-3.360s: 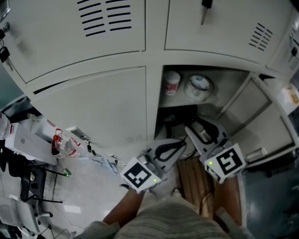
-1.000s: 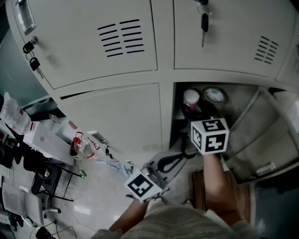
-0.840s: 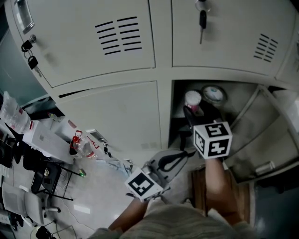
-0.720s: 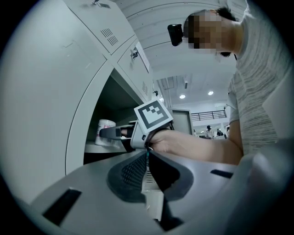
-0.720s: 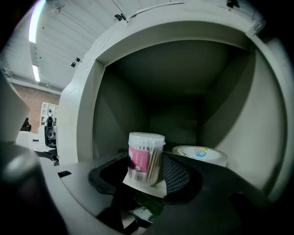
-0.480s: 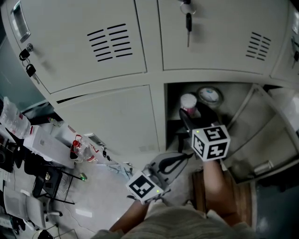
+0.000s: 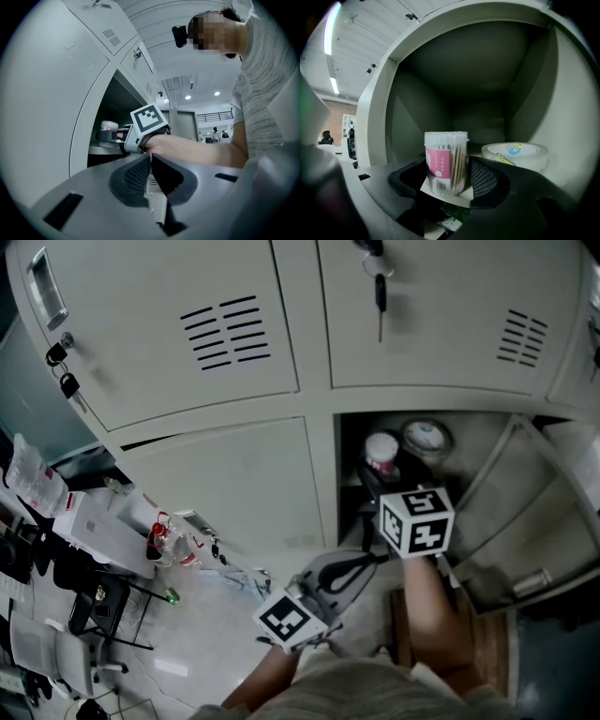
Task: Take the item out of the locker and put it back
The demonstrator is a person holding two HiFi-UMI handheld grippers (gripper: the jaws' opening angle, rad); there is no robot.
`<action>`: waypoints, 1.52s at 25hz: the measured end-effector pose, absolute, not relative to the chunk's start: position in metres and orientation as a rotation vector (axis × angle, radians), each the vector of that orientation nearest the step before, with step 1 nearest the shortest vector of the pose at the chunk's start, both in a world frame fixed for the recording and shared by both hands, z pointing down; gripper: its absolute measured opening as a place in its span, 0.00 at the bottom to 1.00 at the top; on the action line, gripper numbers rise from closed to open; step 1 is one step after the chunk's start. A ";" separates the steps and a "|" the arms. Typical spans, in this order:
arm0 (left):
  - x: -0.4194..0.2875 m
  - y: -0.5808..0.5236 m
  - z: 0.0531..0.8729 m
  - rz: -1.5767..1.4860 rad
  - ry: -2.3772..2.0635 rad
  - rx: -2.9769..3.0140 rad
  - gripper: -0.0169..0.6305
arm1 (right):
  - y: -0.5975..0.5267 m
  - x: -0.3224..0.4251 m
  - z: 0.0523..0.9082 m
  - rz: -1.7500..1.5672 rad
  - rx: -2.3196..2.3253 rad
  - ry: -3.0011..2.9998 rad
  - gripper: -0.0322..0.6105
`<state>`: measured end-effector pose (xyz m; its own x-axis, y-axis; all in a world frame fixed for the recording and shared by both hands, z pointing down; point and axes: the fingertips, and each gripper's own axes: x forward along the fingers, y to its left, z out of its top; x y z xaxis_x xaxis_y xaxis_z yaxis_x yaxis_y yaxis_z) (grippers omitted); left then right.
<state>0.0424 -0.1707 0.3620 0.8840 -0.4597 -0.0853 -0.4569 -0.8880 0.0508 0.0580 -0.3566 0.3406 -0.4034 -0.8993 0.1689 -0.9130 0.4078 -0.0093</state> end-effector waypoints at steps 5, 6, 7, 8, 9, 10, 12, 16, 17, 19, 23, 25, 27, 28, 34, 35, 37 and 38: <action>0.041 -0.173 0.362 -0.155 -0.742 3.011 0.04 | -0.354 0.057 0.341 0.119 1.617 -2.545 0.46; 0.041 -0.173 0.362 -0.156 -0.743 3.009 0.04 | -0.353 0.057 0.341 0.110 1.608 -2.554 0.46; 0.041 -0.174 0.363 -0.158 -0.743 3.007 0.04 | -0.351 0.058 0.340 0.096 1.599 -2.564 0.45; 0.041 -0.175 0.363 -0.159 -0.744 3.006 0.04 | -0.349 0.058 0.339 0.081 1.591 -2.577 0.45; 0.042 -0.175 0.363 -0.159 -0.743 3.005 0.04 | -0.346 0.059 0.339 0.066 1.585 -2.591 0.45; 0.043 -0.176 0.364 -0.158 -0.741 3.005 0.04 | -0.344 0.060 0.338 0.052 1.582 -2.605 0.45; 0.045 -0.178 0.365 -0.159 -0.734 3.004 0.04 | -0.338 0.063 0.337 0.034 1.580 -2.626 0.45; 0.047 -0.183 0.366 -0.160 -0.730 2.999 0.04 | -0.323 0.075 0.335 0.026 1.585 -2.661 0.45; 0.048 -0.184 0.365 -0.162 -0.730 3.000 0.04 | -0.319 0.078 0.334 0.017 1.584 -2.666 0.45; 0.050 -0.187 0.365 -0.164 -0.729 2.999 0.04 | -0.310 0.083 0.332 -0.011 1.572 -2.680 0.45; 0.055 -0.192 0.363 -0.160 -0.723 3.002 0.04 | -0.288 0.087 0.324 -0.048 1.530 -2.725 0.45; 0.058 -0.194 0.363 -0.160 -0.718 3.005 0.04 | -0.276 0.088 0.323 -0.069 1.509 -2.735 0.45; 0.060 -0.196 0.363 -0.158 -0.718 3.008 0.04 | -0.265 0.090 0.323 -0.083 1.493 -2.743 0.45; 0.061 -0.197 0.363 -0.156 -0.719 3.010 0.04 | -0.261 0.091 0.323 -0.081 1.487 -2.748 0.45; 0.066 -0.201 0.359 -0.160 -0.733 3.016 0.04 | -0.237 0.099 0.329 -0.042 1.456 -2.766 0.45; 0.068 -0.202 0.359 -0.161 -0.733 3.018 0.04 | -0.234 0.100 0.330 -0.042 1.448 -2.768 0.45; 0.070 -0.202 0.357 -0.165 -0.733 3.023 0.04 | -0.227 0.101 0.333 -0.050 1.427 -2.773 0.45; 0.072 -0.201 0.357 -0.166 -0.733 3.025 0.04 | -0.224 0.102 0.334 -0.051 1.416 -2.774 0.45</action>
<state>0.0716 -0.2013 0.3568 0.8837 -0.4576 -0.0978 -0.4550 -0.8891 0.0494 0.1016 -0.2239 0.3341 -0.5865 -0.8099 0.0083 -0.8090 0.5863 0.0413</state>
